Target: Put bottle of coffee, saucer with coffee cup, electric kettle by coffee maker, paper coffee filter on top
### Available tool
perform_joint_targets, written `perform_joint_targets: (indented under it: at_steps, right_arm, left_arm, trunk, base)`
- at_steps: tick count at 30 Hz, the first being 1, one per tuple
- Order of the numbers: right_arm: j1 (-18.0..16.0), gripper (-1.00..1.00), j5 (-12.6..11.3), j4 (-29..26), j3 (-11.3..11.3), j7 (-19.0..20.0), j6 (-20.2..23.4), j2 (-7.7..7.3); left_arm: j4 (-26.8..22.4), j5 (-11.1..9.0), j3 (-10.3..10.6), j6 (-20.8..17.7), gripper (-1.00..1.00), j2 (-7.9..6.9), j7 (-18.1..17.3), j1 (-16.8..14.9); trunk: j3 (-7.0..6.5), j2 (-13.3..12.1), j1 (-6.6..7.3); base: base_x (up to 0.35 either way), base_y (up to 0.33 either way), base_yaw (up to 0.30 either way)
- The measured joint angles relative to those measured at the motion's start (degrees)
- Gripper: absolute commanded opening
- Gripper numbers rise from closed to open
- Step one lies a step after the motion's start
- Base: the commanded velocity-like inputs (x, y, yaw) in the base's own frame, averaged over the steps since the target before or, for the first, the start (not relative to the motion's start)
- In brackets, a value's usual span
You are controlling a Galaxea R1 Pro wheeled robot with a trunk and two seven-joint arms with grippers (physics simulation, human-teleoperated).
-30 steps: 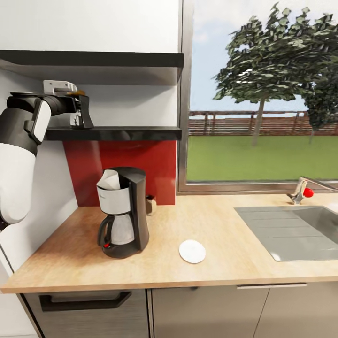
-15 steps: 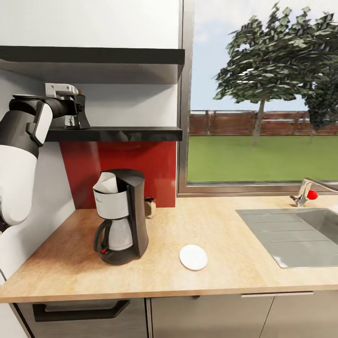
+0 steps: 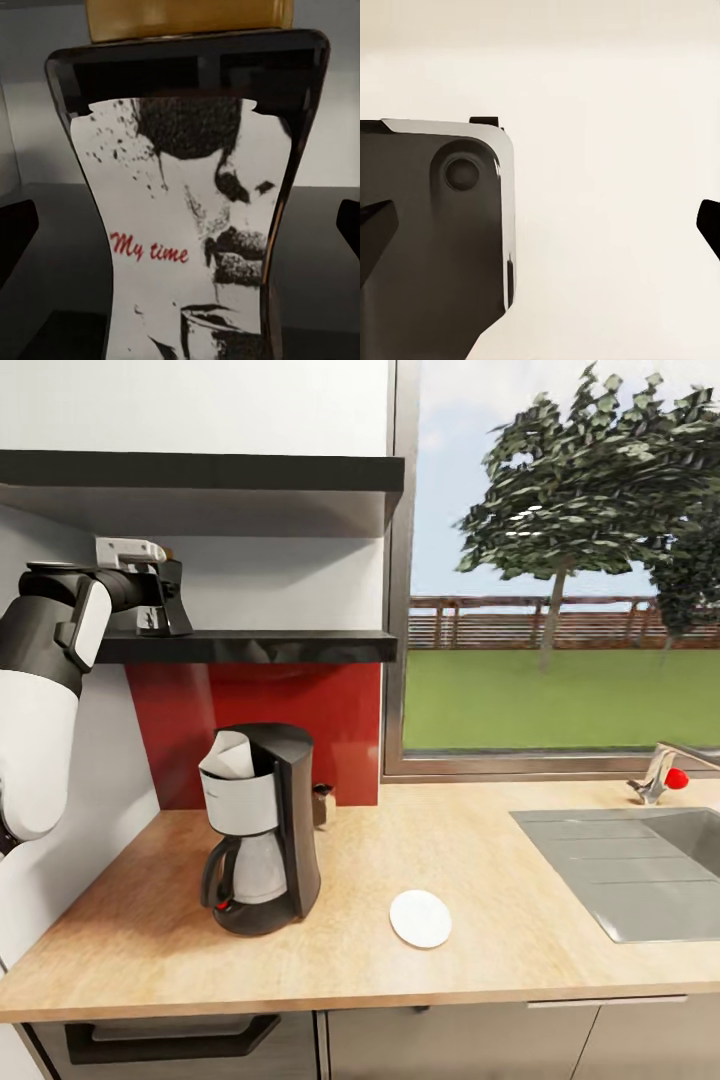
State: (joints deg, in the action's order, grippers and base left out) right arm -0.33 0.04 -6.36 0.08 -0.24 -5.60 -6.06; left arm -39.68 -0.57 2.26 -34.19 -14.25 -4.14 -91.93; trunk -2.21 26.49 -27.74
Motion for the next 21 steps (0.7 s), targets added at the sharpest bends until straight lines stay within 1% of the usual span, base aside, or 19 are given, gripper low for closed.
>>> perform_joint_targets:
  at_steps: [11,21]
  right_arm:
    - [0.0,1.0,0.0,0.0,0.0,0.0,0.0,-0.04]
    - [0.0,1.0,0.0,0.0,0.0,0.0,0.0,-0.09]
  left_arm:
    - [-0.3,-0.1,0.0,0.0,1.0,0.0,0.0,0.0]
    - [-0.2,-0.1,0.0,0.0,1.0,-0.02,0.0,0.0]
  trunk:
    - [0.0,0.0,0.0]
    - [0.0,0.0,0.0]
  base:
    - [0.002,0.001,0.0]
    - [0.068,0.0,0.0]
